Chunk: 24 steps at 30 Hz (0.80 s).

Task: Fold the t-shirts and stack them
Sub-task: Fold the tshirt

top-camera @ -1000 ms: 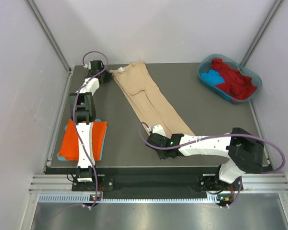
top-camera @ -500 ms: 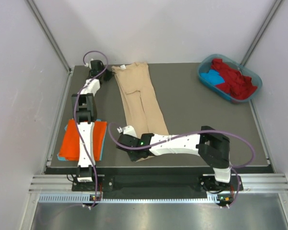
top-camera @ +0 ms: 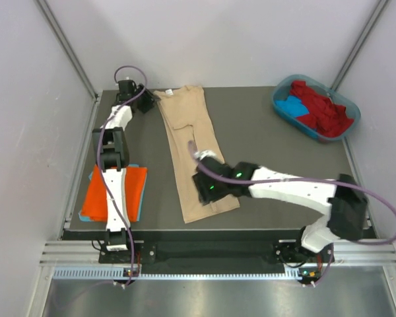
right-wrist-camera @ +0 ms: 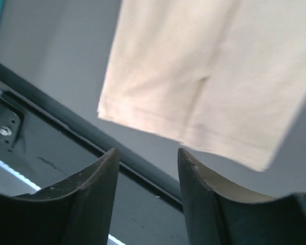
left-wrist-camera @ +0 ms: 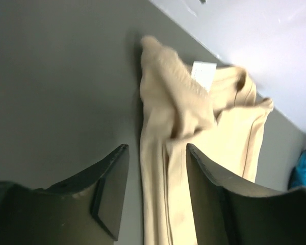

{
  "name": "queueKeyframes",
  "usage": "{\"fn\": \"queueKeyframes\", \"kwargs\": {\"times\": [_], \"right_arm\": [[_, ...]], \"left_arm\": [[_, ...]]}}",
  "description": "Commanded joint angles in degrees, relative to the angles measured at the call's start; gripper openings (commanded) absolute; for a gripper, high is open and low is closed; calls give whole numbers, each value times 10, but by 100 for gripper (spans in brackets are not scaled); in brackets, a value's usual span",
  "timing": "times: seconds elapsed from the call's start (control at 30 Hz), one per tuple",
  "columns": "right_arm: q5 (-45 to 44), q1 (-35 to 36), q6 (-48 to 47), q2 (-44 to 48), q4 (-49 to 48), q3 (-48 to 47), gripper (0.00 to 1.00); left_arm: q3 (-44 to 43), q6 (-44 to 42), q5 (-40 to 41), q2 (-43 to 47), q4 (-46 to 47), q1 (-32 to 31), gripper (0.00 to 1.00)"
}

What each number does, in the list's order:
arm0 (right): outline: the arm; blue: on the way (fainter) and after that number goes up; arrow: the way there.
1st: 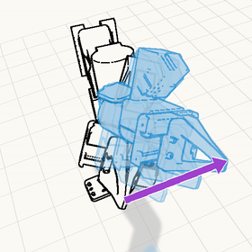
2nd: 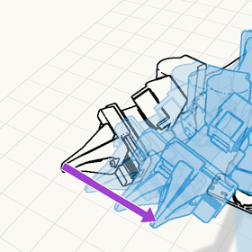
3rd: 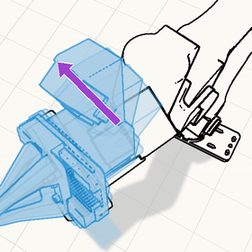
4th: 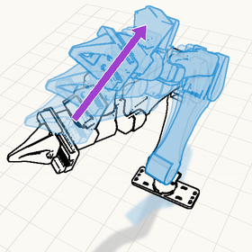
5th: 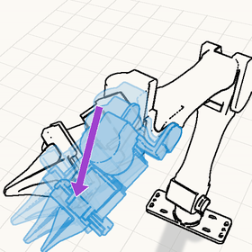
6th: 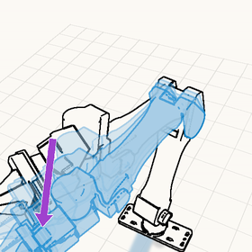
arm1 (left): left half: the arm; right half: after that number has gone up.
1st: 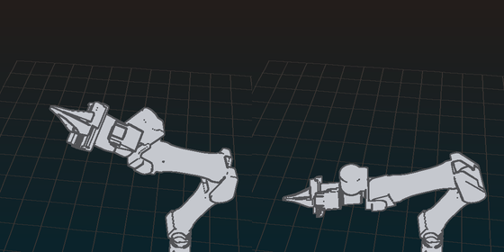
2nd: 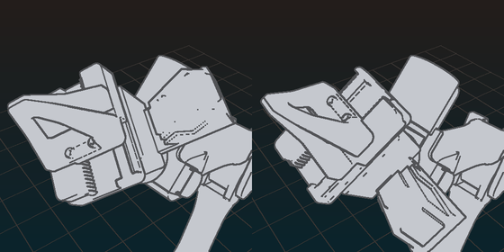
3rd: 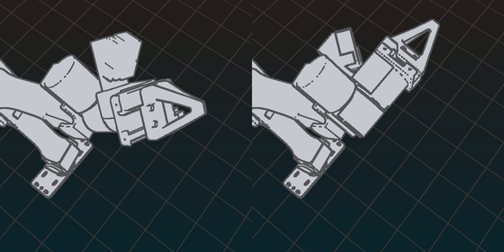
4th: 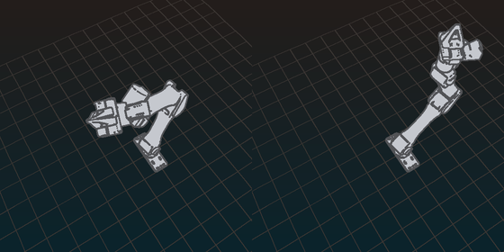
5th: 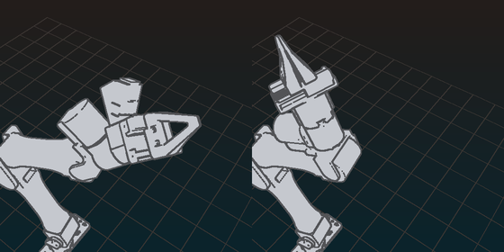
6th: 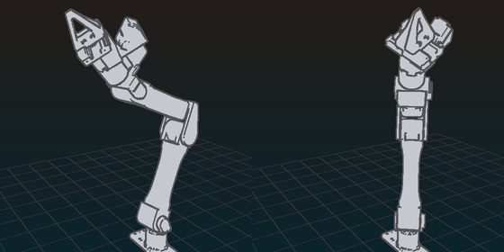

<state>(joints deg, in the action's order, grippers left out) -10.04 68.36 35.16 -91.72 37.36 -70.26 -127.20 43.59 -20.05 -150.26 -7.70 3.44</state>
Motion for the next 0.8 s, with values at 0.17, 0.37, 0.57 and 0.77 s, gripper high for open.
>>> {"fn": "queueKeyframes", "kwargs": {"times": [0.17, 0.37, 0.57, 0.77], "right_arm": [[202, -242, -114, 160, -27, 129, 53], [266, -362, -159, 137, -30, 164, 54], [291, -398, -170, 104, -64, 217, 48], [314, -401, -171, 102, -101, 260, 48]], "left_arm": [[88, -78, 64, 200, -179, 14, 55], [295, -90, 95, 353, -213, -12, 55], [527, -107, 156, 549, -233, -149, 55], [723, -36, 171, 733, -237, -285, 54]]}}
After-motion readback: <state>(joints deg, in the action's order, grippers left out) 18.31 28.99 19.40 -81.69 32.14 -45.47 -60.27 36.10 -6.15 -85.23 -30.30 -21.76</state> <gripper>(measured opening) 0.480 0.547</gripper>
